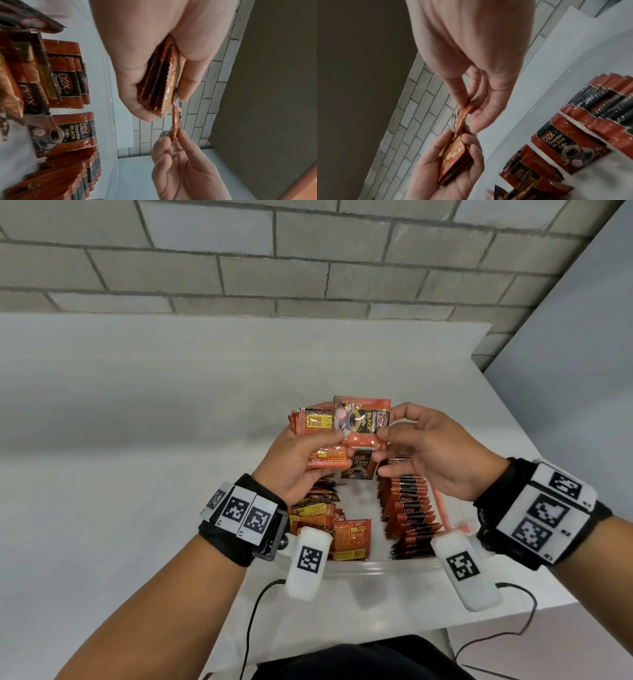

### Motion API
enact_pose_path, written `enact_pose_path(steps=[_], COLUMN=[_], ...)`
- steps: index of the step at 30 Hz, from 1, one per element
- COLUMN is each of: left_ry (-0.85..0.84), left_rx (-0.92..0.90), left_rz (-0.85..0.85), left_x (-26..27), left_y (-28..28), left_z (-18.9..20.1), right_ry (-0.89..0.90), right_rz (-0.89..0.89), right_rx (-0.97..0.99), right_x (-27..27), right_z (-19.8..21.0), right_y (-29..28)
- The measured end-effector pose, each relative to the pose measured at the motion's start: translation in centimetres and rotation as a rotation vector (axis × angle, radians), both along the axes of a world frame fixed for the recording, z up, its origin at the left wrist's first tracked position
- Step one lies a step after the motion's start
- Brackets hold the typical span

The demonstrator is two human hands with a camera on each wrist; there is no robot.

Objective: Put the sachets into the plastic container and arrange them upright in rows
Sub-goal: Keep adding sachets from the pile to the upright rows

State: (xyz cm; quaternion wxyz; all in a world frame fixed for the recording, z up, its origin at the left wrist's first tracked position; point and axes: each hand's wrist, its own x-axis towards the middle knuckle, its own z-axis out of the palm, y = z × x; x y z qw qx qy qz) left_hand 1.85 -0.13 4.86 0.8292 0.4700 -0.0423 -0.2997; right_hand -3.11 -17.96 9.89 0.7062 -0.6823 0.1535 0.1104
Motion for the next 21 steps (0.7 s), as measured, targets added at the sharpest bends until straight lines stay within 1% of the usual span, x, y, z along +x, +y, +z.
enact_pose_path(steps=[2,4,5,7,9,10,12,15,21], left_ry=[0.019,0.078,0.109,0.148,0.156,0.156,0.157,0.164,0.165], left_rx=[0.0,-0.022,-0.039,-0.062,-0.069,-0.068,-0.068,-0.074,-0.066], left_rz=[0.049,0.122,0.15,0.188,0.195,0.192,0.181,0.163,0.161], left_x=[0.1,0.4,0.6,0.9,1.0,1.1,1.0,0.7,0.5], left_y=[0.1,0.4,0.6,1.1,1.6,1.8,2.2,2.5,3.4], left_z=[0.0,-0.1,-0.2,-0.2,-0.2,-0.2,-0.3,-0.4,-1.0], right_ry=[-0.054,-0.111,-0.133,-0.155,-0.145,-0.131,-0.097,-0.072,-0.008], right_rz=[-0.043,-0.081,-0.086,-0.028,0.143,0.234,0.378,0.515,0.603], right_rx=[-0.023,-0.151,-0.272,-0.608,-0.937,-1.048,-1.13,-1.193,-1.352], right_x=[0.5,0.9,1.1,1.6,2.2,2.5,2.9,3.4,4.5], right_z=[0.3,0.4,0.4,0.1,-0.3,-0.5,-1.2,-2.7,-4.7], right_y=[-0.7,-1.5,-2.0,-3.2,-3.8,-3.9,-3.3,-1.9,-0.6])
